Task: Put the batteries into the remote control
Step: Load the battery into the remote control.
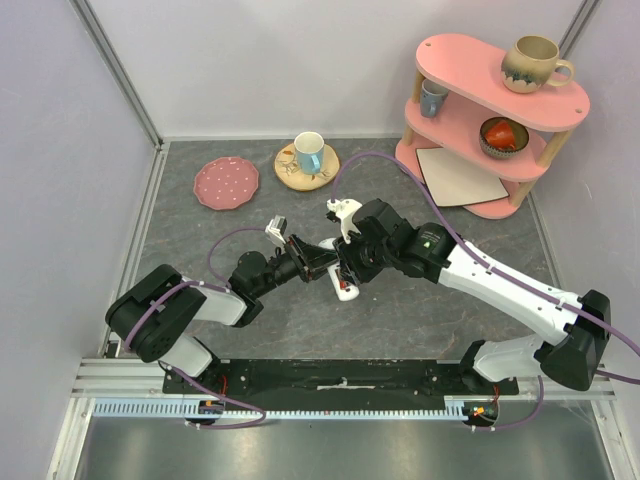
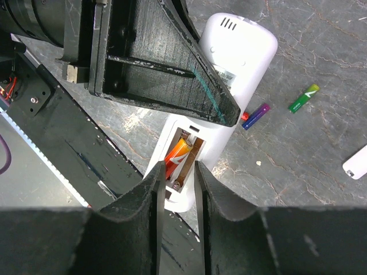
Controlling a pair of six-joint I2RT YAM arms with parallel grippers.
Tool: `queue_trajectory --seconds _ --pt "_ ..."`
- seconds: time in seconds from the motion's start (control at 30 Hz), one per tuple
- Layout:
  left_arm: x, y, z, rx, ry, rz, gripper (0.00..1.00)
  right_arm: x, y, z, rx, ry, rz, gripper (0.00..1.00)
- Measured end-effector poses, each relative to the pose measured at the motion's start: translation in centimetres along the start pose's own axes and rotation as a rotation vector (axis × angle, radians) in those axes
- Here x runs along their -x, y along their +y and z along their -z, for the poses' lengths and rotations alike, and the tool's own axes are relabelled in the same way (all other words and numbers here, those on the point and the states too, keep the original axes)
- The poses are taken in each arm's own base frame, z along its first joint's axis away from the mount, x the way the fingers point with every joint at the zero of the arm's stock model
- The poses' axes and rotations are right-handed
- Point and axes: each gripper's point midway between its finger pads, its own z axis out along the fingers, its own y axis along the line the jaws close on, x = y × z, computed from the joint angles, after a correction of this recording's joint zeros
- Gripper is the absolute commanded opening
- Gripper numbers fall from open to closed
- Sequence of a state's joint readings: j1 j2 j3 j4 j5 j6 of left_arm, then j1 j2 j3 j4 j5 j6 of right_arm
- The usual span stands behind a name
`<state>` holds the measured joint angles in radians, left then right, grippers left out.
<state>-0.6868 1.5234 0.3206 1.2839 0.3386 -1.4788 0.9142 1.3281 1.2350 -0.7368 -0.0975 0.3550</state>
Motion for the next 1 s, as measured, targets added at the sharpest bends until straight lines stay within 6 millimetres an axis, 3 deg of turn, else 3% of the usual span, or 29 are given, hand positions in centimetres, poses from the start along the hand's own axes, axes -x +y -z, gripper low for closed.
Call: queue_trajectory --seconds 1.0 --pt "-0.08 0.13 0.0 0.004 0.005 0.001 0.02 0.64 0.41 -0.35 0.02 -0.012 0.004 0.38"
